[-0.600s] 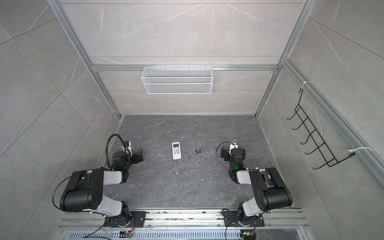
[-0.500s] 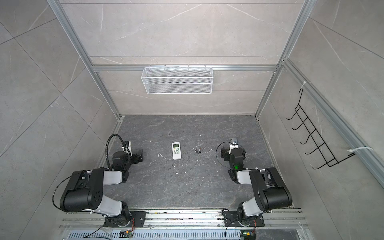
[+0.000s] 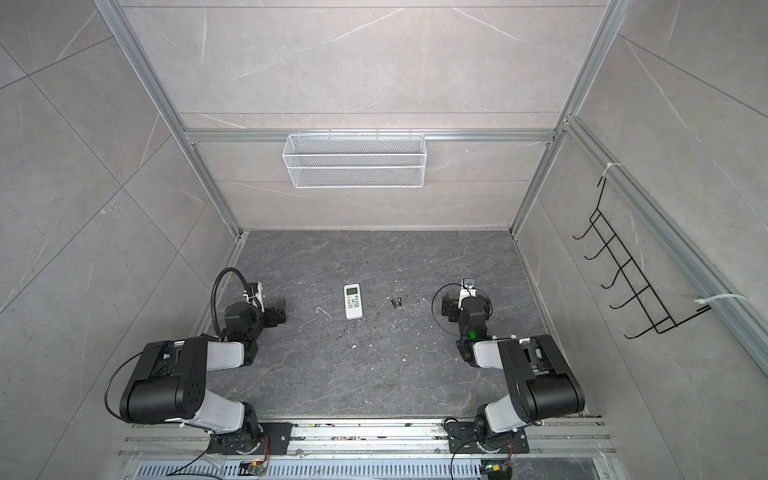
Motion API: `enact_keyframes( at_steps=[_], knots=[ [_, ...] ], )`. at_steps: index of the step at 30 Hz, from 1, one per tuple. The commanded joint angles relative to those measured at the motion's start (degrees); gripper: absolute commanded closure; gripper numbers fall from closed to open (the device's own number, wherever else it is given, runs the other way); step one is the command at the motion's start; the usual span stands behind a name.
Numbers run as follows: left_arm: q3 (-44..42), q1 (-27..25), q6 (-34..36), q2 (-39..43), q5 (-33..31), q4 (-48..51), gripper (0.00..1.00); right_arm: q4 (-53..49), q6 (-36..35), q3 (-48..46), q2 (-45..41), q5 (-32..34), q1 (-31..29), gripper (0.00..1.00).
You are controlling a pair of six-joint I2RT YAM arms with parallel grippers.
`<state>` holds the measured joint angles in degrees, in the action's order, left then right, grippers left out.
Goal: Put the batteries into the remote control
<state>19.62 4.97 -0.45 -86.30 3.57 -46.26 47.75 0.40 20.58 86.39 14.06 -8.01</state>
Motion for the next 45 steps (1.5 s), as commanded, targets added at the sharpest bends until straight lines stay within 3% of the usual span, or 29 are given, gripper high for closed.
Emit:
enact_keyframes(
  at_steps=[1,20,25,28,30,33,35,38,40,43,45],
  knots=[
    [1.3,0.03,0.71,0.52,0.55,-1.47,0.0,-0.42,0.74,1.01,-0.87,-0.27,0.1,0.01],
    [0.58,-1.25,2.05,1.76,-0.6,-1.89,0.0,-0.09,0.66,0.9,-0.95,-0.22,0.08,0.01],
    [3.45,-4.17,2.89,8.35,-4.52,9.64,0.0,-0.16,0.69,0.2,-2.88,1.33,0.07,0.01],
    [7.65,-7.67,3.17,14.4,-8.15,20.49,0.0,-15.51,2.02,4.73,-11.46,4.29,0.14,0.01],
    [9.43,-10.4,1.62,18.71,-12.1,23.25,0.0,-20.32,1.05,7.29,-16.97,1.97,-0.07,0.01],
    [13.66,-11.04,-11.45,22.95,-17.73,30.08,0.0,-34.08,1.1,15.43,-22.78,-1.31,-0.05,0.01],
    [19.07,-10.95,-21.32,23.2,-22.39,41.22,0.0,-40.85,0.87,21.31,-24.18,-4.93,-0.07,0.01],
    [26.54,-10.95,-24.86,20.02,-20.16,53.16,0.0,-45.98,7.19,26.67,-24.78,-7.63,-0.08,0.01],
    [28.04,-10.95,-24.46,17.17,-16.63,54.5,0.0,-51.2,14.46,30.51,-24.09,-3.42,-0.08,0.01],
    [26.8,-10.94,-25.79,15.42,-13.35,52.25,0.0,-73.41,31.16,40.21,-20.55,11.01,0.01,0.01],
    [25.42,-10.92,-27.15,16.45,-13.21,51.49,0.0,-77.57,30.53,42.73,-18.92,11.54,0.32,0.01]
  ],
)
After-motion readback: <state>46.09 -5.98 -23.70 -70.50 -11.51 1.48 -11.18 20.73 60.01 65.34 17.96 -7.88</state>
